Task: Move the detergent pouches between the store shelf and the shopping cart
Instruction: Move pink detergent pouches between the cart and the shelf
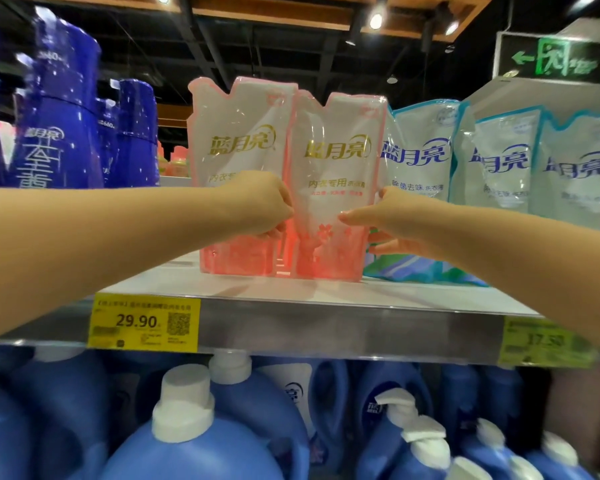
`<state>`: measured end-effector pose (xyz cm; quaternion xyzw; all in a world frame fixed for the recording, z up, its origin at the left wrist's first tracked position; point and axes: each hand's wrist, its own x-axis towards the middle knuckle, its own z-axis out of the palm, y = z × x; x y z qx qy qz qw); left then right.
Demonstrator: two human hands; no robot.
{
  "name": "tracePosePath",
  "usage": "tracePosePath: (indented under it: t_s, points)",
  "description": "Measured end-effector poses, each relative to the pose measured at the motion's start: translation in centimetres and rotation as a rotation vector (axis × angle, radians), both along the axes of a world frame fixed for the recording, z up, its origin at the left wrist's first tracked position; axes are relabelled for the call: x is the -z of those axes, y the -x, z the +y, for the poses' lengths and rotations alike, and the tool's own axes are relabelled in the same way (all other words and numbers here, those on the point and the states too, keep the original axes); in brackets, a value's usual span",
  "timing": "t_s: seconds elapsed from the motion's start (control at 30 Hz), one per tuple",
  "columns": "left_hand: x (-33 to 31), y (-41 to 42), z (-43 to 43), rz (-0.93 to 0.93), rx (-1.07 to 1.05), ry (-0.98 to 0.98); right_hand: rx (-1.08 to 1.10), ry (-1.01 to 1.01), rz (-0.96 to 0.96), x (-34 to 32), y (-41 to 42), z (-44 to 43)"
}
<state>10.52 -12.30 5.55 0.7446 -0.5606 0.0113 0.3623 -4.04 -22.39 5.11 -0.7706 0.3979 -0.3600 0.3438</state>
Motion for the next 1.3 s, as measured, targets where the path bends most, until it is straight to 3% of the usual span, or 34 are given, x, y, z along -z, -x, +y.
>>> tracePosePath:
  t_s: [0.13, 0.63, 1.3]
  points:
    - [0.0, -0.2, 0.3, -0.038, 0.029, 0.067, 0.019, -0.017, 0.090, 0.4, 0.0, 0.5]
    - [1.1, 0.6, -0.5, 0.044, 0.086, -0.035, 0.126, 0.196, 0.251, 1.2, -0.9, 0.4]
    - [0.9, -0.6, -1.0, -0.024, 0.078, 0.001, 0.122, 0.343, 0.300, 1.7, -0.7, 0.1]
